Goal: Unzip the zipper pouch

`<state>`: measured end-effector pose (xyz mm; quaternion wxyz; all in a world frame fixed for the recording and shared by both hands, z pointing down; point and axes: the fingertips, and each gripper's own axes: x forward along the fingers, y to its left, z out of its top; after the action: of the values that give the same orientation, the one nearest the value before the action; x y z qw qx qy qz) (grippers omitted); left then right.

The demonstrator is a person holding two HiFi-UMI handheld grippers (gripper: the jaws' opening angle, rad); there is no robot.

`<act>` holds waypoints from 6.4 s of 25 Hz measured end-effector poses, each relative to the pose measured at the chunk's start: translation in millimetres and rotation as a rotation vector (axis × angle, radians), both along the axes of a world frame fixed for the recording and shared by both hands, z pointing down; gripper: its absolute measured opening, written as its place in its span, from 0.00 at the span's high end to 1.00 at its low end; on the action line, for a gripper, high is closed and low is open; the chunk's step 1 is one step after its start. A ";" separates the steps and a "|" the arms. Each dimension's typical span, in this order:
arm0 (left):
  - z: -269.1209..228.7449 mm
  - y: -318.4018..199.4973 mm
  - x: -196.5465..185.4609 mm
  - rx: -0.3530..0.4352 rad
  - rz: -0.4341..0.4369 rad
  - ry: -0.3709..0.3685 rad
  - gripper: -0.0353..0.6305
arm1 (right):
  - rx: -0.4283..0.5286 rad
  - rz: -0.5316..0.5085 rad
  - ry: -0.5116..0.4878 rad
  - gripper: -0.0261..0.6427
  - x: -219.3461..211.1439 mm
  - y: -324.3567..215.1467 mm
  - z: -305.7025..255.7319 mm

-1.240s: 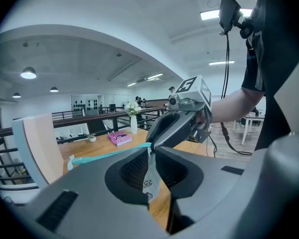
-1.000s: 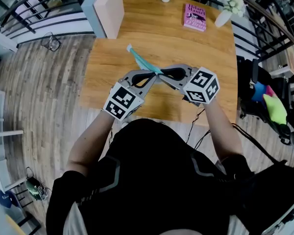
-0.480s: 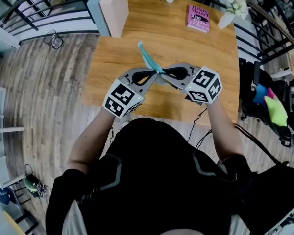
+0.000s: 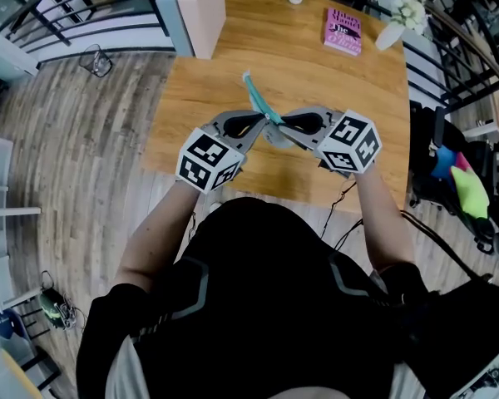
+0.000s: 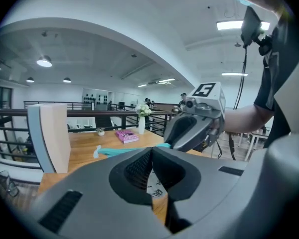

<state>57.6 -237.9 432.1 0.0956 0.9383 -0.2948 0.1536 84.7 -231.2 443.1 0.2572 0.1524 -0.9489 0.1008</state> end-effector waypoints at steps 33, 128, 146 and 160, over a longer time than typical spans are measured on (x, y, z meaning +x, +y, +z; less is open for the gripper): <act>10.4 -43.2 -90.5 -0.068 -0.188 -0.011 0.90 | -0.032 0.092 -0.007 0.88 38.4 -15.8 12.6; 23.1 -74.3 -161.3 -0.006 -0.261 -0.006 0.90 | -0.062 0.488 -0.020 0.71 17.5 -23.8 59.1; -111.4 -65.2 -195.2 0.124 -0.251 0.200 0.90 | 0.343 0.834 -0.125 0.94 8.7 8.7 -140.8; -159.5 -44.5 -202.2 0.208 -0.357 0.195 0.90 | 0.479 0.852 -0.140 0.95 21.7 14.9 -198.4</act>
<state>-144.6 -282.4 272.7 0.0520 0.8865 -0.4596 0.0116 106.4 -216.3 244.7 0.0863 0.5747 -0.8137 -0.0140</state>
